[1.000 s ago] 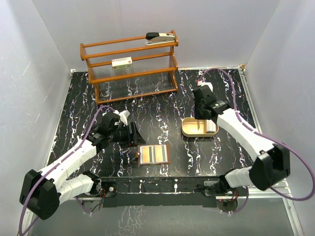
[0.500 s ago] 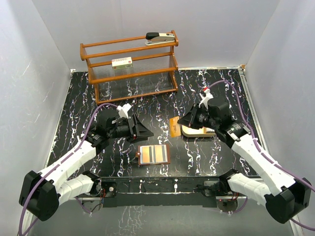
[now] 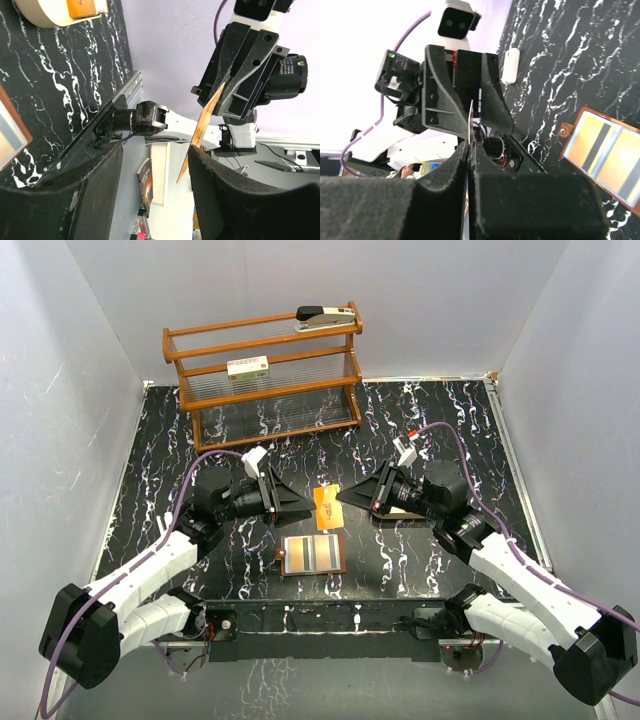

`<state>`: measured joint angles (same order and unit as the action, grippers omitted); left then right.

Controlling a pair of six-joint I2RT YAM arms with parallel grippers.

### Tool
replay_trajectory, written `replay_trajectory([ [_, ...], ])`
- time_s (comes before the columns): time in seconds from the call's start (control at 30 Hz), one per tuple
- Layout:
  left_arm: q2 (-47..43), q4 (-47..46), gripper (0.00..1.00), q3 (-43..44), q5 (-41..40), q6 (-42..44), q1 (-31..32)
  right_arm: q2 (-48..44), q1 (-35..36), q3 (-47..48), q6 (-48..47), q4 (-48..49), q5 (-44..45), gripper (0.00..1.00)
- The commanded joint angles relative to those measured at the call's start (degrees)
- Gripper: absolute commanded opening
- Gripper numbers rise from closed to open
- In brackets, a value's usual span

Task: Put the credit cards into the card holder
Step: Insert the credit card into the card holder.

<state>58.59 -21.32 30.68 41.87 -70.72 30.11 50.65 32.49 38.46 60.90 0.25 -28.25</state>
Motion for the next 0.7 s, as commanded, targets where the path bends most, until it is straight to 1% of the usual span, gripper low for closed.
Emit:
replay_trajectory([
  [0.0, 0.24, -10.91, 0.49, -1.36, 3.45, -5.9, -0.03, -0.22, 1.72, -0.27, 3.62, 9.05, -0.4, 0.0],
  [0.07, 0.68, -15.04, 0.43, -2.31, 4.2, -8.57, 0.01, 0.32, 2.4, -0.1, 3.44, 9.05, -0.02, 0.0],
  [0.13, 0.91, -18.59, 0.41, -3.13, 4.62, -10.88, 0.0, 0.66, 2.82, -0.12, 3.35, 9.0, 0.58, 0.0],
  [0.2, 0.96, -20.48, 0.34, -3.57, 4.63, -12.38, -0.03, 0.93, 3.06, -0.28, 3.34, 9.06, 0.91, 0.0],
  [0.43, 0.92, -21.47, 0.06, -3.69, 4.6, -13.04, -0.04, 1.87, 3.8, -0.25, 3.05, 8.22, 1.81, 0.0],
  [0.5, 0.91, -21.41, 0.0, -3.76, 4.64, -12.78, 0.0, 1.89, 3.89, -0.25, 2.76, 7.7, 1.98, 0.0],
  [0.63, 0.99, -20.82, 0.0, -4.79, 4.48, -12.55, -0.04, 1.67, 3.85, 0.37, 1.58, 5.12, 3.25, 0.01],
  [0.67, 0.93, -20.34, 0.0, -5.06, 4.38, -12.27, 0.03, 1.48, 3.85, 0.84, 0.95, 3.73, 4.12, 0.04],
])
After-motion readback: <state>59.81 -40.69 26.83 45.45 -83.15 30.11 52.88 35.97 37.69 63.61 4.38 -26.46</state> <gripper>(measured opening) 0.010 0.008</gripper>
